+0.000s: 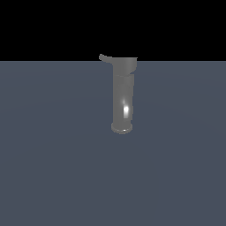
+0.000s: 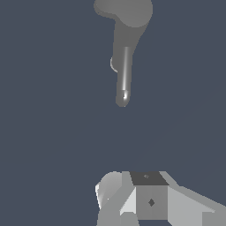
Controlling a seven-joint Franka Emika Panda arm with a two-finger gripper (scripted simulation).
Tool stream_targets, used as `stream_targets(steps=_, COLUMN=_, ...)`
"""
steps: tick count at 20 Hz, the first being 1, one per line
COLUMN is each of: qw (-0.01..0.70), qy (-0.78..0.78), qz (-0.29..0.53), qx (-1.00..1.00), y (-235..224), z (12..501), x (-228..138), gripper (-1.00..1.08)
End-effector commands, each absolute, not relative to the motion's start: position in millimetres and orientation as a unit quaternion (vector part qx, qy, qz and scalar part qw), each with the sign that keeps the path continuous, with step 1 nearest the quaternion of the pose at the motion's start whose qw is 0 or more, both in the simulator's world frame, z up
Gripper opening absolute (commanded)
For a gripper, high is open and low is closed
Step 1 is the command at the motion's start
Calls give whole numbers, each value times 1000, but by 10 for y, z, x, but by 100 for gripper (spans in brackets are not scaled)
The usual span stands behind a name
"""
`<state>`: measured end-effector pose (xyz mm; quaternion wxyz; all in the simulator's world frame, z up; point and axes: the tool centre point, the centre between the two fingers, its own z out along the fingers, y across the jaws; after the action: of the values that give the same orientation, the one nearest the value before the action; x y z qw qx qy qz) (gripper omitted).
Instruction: Turn on the faucet by rotating a designated handle.
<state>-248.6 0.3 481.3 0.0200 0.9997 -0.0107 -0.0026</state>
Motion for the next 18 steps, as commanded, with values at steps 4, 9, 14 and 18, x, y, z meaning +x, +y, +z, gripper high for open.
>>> stream_targets(steps=4, qw=14, qy=-33, qz=-2, qx=999, y=9, z=4811, x=-2381, gripper=-100)
stream_targets(steps=9, qw=5, qy=-67, qz=-3, qx=998, y=18, z=4801, x=-2216, gripper=-100)
stream_targets(steps=14, qw=-7, qy=-117, qz=-4, qx=993, y=31, z=4773, x=-1981, gripper=-100)
stream_targets(steps=18, qw=-16, qy=-166, qz=-7, qx=986, y=43, z=4729, x=-1752, gripper=-100)
